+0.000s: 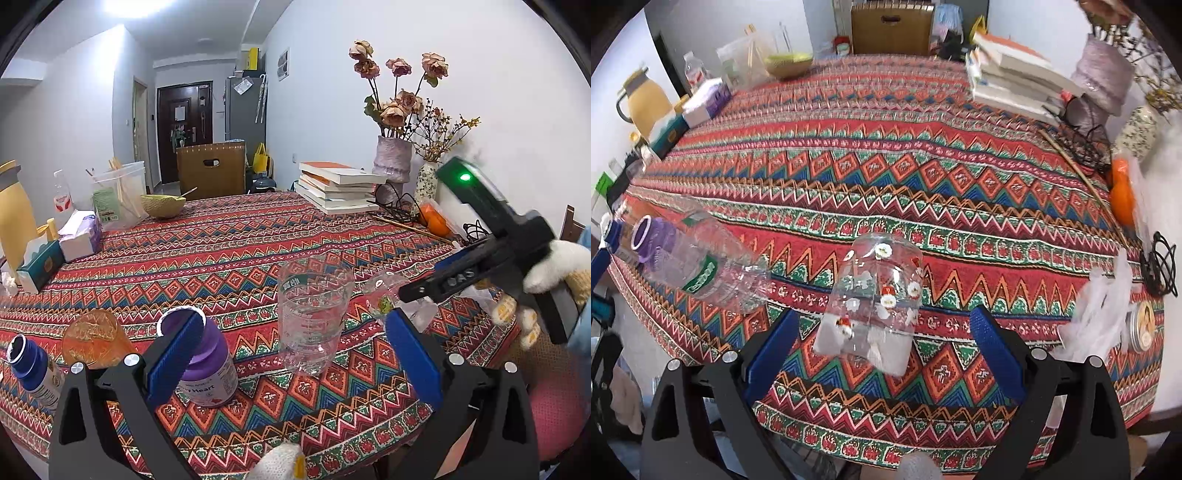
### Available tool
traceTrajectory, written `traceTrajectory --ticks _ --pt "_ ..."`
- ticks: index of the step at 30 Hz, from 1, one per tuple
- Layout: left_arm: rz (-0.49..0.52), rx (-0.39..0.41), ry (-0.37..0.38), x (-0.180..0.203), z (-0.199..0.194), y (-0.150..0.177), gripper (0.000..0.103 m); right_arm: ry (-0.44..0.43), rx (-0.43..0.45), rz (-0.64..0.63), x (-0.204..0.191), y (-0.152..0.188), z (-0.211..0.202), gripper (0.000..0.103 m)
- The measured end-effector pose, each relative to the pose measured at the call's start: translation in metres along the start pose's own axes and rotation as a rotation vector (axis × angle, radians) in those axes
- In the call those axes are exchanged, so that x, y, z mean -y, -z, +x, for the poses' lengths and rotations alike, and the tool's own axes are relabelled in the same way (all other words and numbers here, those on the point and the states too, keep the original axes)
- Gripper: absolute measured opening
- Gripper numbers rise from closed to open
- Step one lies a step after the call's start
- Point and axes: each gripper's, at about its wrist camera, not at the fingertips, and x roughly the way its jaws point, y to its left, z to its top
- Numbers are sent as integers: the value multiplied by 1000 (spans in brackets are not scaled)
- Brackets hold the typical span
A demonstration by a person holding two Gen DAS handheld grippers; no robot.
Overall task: Flip cup upright
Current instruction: 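Lift the cup with the right gripper and start rolling it over, then keep rotating the held cup with the right gripper until its rim faces up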
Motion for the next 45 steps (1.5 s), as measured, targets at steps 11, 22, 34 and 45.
traceTrajectory --ticks 11,22,34,45 --pt "-14 -3 -14 -6 1 0 96 -34 -102 108 5 -12 43 65" --pt "-20 -46 -7 -8 11 0 96 10 -140 -310 -23 -6 30 63" --pt "-10 -94 -62 -12 21 2 96 51 -118 -999 -66 45 23 63" --pt "-19 -127 -118 -13 27 0 96 112 -47 -1395 -78 76 22 63"
